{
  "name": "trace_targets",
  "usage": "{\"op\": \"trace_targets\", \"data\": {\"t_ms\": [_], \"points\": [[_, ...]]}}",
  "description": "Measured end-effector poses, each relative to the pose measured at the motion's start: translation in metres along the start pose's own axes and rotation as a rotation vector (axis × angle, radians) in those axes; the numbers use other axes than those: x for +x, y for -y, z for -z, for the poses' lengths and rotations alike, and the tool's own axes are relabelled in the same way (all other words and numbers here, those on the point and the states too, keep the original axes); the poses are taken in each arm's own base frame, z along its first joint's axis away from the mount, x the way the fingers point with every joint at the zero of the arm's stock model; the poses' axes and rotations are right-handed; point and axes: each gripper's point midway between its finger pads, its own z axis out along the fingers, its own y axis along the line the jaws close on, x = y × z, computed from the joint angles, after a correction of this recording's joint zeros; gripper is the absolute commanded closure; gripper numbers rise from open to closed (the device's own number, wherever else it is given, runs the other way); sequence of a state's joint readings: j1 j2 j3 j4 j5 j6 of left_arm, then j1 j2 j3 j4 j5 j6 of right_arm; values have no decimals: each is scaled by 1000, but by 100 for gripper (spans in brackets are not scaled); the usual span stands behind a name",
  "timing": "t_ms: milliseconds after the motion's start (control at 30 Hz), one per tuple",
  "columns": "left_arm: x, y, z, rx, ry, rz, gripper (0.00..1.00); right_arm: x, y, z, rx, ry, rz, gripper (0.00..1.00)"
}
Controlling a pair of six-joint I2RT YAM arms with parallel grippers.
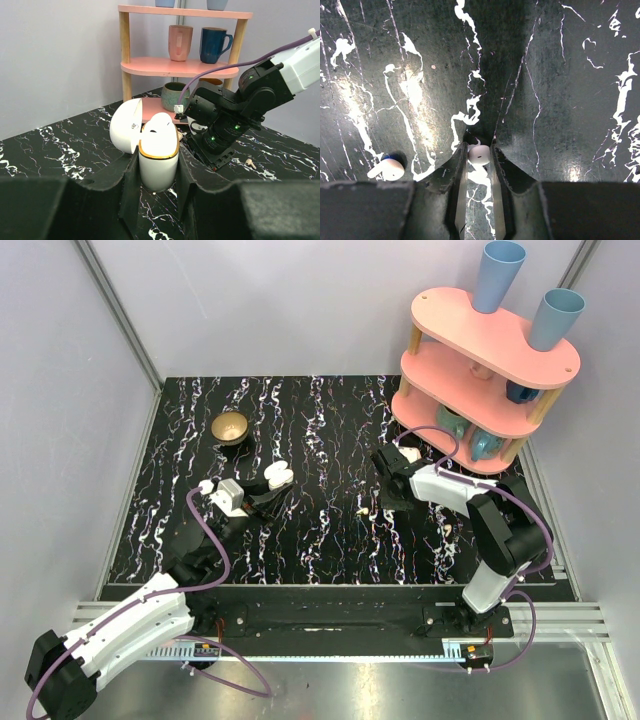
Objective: Insert the wireless bluetooth earbuds into the charging case
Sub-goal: Pick up the left earbud from the center of the board.
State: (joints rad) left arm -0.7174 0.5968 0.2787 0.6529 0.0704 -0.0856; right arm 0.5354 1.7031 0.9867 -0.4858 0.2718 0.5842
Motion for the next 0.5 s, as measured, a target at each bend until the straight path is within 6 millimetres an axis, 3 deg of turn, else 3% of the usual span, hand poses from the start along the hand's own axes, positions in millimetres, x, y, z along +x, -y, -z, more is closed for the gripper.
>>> {"op": "trace_targets", "data": {"t_ms": [233,500], "points": [[1,0,0,0,-3,0,100,-3,2,13,-27,35,-16,100],[5,0,-2,0,-11,2,100,-34,-3,71,-190,238,-121,100]]}}
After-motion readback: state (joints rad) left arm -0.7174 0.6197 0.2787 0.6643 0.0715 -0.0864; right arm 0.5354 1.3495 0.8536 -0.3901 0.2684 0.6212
